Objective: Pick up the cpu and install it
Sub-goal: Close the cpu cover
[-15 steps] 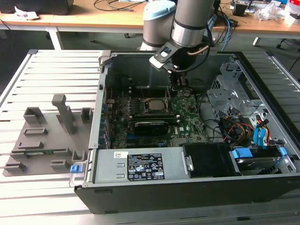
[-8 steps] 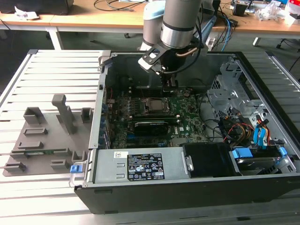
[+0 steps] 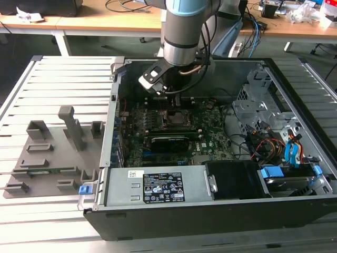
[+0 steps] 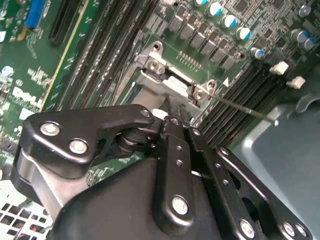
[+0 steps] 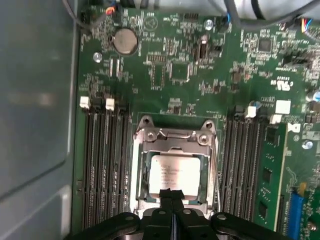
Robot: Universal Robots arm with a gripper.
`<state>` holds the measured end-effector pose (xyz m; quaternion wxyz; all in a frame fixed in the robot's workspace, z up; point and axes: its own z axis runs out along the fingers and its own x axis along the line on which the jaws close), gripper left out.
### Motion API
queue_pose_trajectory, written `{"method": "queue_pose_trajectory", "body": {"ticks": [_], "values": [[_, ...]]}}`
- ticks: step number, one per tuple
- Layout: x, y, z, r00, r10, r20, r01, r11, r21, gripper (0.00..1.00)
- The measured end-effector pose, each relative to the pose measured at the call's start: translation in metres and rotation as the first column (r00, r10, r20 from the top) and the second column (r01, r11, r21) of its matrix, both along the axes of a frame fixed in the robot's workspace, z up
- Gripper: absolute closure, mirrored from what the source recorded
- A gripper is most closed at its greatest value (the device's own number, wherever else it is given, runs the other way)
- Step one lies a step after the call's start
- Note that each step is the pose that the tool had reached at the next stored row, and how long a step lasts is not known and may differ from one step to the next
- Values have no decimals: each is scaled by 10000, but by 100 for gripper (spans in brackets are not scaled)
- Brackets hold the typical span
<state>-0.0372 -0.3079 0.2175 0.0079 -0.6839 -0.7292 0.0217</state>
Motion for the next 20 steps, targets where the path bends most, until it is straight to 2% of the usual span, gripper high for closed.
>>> {"method": "queue_pose_trajectory", "body": {"ticks": [5, 11, 14, 20], "values": [[-55, 0, -65, 10000, -1, 0, 1, 10000, -1, 89], [-74, 0, -120, 10000, 0, -1, 0, 10000, -2, 89], [-72, 0, -126, 10000, 0, -3, 0, 10000, -3, 89], [86, -4, -127, 10000, -1, 0, 1, 10000, -1, 89]]}}
